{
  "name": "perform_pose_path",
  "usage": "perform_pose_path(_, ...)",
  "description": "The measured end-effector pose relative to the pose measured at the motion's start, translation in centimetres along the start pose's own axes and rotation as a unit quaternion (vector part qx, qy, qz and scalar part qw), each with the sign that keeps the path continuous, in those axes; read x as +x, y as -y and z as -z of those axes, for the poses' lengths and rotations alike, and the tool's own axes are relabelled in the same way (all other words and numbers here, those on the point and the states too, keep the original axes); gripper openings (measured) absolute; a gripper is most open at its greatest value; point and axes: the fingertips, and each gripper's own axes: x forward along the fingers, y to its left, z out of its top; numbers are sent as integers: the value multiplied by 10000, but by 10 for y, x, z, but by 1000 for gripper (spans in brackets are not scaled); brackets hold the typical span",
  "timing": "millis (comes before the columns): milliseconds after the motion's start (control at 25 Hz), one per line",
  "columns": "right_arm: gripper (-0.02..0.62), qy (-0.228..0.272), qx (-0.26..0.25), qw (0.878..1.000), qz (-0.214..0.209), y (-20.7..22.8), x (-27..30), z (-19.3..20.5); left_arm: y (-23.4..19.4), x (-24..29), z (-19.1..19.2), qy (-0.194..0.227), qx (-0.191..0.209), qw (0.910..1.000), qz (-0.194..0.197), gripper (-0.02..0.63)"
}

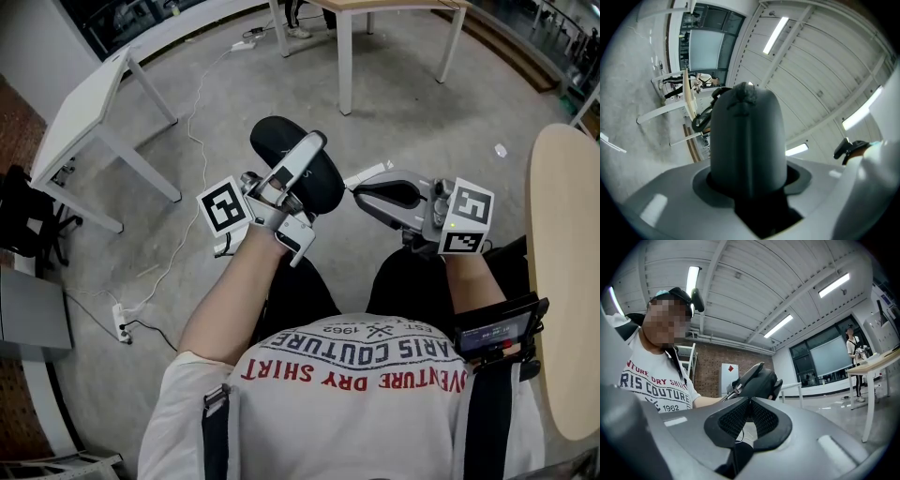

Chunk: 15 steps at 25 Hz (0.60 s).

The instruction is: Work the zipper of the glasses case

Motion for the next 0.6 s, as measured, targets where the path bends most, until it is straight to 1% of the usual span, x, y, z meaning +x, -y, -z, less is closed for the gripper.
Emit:
perform_pose_path(240, 2, 115, 27, 9997, 200, 6, 1, -1, -6, -4, -11, 492, -60, 9984, -259, 249)
perform_pose_path(600, 0, 45, -254, 9992, 300, 4, 5, -4, -7, -9, -22, 822, -103, 9956, -435, 249)
